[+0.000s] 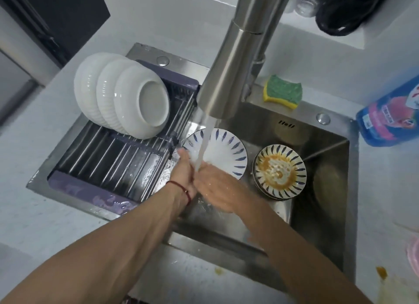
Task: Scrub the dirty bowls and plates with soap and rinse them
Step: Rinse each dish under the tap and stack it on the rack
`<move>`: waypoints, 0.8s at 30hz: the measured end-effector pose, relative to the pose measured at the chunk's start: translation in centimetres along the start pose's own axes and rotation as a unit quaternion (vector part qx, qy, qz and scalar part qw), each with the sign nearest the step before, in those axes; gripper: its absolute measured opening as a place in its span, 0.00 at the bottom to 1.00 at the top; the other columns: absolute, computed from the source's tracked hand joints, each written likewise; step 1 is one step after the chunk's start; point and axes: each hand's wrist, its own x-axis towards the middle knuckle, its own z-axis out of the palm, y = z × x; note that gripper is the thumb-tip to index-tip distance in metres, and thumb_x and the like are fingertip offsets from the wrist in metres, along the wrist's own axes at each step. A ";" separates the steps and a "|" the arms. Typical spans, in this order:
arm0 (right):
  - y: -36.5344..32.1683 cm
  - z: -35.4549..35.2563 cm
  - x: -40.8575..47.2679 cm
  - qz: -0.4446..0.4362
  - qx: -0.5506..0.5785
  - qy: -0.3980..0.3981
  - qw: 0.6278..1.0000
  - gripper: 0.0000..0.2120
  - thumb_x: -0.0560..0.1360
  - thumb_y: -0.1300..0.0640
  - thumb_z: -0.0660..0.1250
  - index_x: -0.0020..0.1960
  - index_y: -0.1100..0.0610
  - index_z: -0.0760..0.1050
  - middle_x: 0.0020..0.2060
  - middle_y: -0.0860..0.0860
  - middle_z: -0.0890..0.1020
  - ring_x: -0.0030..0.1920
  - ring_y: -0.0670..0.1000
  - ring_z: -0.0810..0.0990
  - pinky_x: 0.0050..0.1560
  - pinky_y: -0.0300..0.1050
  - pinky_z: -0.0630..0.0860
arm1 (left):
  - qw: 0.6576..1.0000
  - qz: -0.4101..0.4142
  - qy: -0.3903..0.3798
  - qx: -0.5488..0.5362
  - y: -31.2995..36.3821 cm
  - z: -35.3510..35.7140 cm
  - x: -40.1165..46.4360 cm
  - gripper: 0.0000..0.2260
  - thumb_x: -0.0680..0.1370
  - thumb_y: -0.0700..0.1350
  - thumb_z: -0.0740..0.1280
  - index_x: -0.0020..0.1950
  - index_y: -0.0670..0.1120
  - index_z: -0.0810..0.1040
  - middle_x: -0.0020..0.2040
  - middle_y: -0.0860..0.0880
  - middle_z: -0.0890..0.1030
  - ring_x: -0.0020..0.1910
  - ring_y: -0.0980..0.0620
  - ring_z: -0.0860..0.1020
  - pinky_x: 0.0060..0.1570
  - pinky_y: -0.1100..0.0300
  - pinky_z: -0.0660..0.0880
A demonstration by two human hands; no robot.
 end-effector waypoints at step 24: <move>-1.6 2.6 -2.3 0.123 0.081 0.373 0.916 0.20 0.76 0.63 0.74 0.67 0.52 0.80 0.59 0.52 0.85 0.59 0.54 0.84 0.57 0.44 0.81 | 0.982 0.057 -0.038 0.174 2.3 3.0 -3.9 0.19 0.85 0.58 0.61 0.56 0.43 0.80 0.49 0.38 0.85 0.44 0.45 0.84 0.47 0.52 0.80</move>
